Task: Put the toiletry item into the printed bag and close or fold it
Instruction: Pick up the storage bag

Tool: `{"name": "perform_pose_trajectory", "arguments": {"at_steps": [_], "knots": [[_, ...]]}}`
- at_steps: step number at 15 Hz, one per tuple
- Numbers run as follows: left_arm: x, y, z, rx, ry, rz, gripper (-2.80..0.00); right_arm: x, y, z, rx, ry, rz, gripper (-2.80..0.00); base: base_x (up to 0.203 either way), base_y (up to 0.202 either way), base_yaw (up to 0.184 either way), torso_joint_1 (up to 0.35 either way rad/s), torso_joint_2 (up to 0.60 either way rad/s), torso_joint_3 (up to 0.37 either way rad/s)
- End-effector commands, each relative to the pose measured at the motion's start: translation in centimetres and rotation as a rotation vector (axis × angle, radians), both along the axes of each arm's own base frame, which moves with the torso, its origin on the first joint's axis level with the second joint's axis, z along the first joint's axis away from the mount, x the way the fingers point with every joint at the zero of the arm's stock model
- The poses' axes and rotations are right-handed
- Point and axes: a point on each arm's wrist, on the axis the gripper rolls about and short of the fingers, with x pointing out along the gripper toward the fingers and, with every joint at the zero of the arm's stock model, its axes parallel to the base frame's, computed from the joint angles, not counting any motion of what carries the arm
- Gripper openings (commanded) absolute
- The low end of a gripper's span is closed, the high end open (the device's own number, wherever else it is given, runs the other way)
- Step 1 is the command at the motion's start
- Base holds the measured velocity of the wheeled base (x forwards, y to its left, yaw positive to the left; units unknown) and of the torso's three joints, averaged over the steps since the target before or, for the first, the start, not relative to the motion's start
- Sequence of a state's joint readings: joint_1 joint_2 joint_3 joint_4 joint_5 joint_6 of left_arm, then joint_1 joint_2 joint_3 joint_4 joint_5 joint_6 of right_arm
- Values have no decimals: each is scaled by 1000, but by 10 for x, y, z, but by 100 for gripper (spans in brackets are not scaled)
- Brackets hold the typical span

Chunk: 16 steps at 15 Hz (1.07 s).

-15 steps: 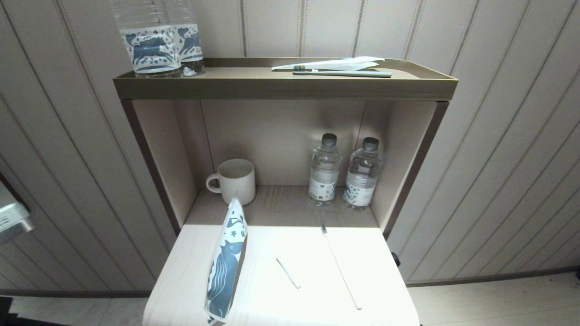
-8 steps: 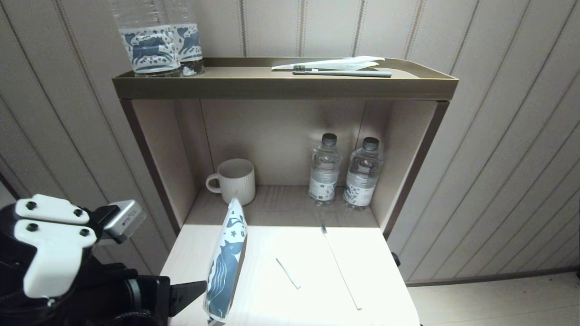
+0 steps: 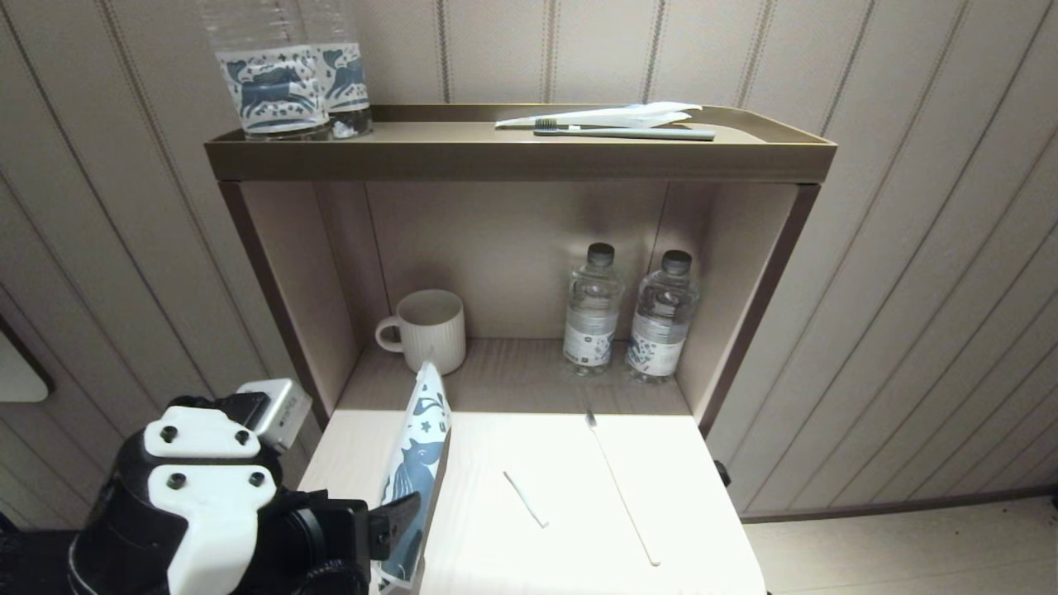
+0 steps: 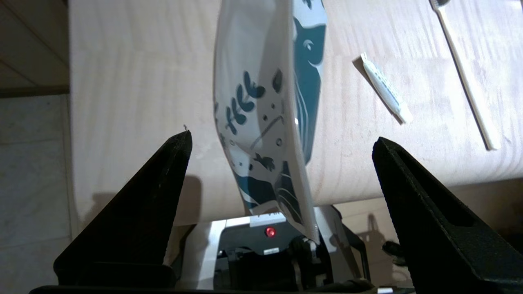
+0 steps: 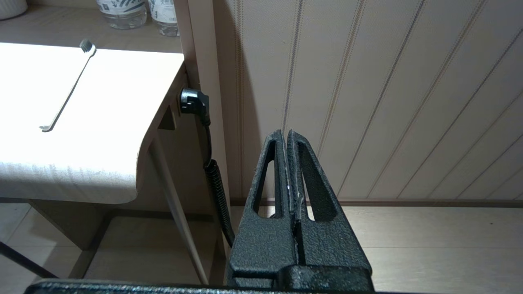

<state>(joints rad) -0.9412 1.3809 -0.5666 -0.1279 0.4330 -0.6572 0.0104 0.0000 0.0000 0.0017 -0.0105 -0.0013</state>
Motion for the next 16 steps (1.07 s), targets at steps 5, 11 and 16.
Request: {"name": "perform_pose_trajectory", "arguments": {"at_steps": [5, 11, 16], "knots": [[10, -28, -28, 32, 45, -10, 0, 0, 0, 0, 0, 0, 0, -280, 0, 0, 0, 0, 0, 0], [18, -35, -37, 68, -19, 69, 0, 0, 0, 0, 0, 0, 0, -280, 0, 0, 0, 0, 0, 0], [17, -33, -37, 86, -34, 82, -280, 0, 0, 0, 0, 0, 0, -280, 0, 0, 0, 0, 0, 0]]}}
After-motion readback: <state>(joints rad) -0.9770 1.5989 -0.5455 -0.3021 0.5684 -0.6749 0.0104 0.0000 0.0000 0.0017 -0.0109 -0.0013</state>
